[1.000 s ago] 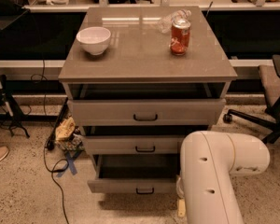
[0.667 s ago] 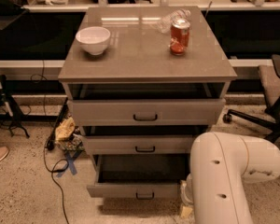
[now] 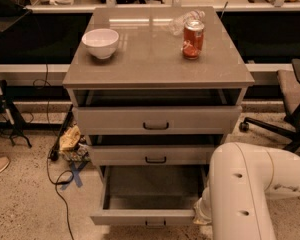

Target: Open bottom drawer

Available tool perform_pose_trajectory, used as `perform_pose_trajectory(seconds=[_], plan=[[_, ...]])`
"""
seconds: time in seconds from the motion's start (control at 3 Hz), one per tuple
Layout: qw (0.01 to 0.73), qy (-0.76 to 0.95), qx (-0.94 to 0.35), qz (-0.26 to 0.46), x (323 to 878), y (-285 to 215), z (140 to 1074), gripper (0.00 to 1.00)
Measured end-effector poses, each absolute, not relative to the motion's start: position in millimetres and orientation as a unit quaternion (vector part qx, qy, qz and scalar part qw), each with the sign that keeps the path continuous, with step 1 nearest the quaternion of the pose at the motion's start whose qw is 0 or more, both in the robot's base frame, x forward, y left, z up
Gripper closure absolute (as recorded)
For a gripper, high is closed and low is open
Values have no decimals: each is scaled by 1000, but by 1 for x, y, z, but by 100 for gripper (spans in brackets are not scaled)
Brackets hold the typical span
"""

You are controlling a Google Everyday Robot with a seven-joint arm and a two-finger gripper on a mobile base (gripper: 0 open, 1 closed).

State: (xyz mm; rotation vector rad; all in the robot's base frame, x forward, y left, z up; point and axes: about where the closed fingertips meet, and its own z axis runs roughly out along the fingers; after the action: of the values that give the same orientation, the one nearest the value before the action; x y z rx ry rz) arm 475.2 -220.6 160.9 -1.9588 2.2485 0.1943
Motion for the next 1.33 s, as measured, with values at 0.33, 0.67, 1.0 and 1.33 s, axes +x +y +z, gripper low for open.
perform_pose_trajectory(seconds=[0.33, 0.67, 1.0, 1.33], plan=[[80, 750, -653, 64, 473, -222, 162, 100], [101, 750, -651, 60, 458, -229, 170, 100], [102, 750, -651, 60, 458, -229, 170, 100], [123, 754, -641, 72, 441, -238, 167, 100]])
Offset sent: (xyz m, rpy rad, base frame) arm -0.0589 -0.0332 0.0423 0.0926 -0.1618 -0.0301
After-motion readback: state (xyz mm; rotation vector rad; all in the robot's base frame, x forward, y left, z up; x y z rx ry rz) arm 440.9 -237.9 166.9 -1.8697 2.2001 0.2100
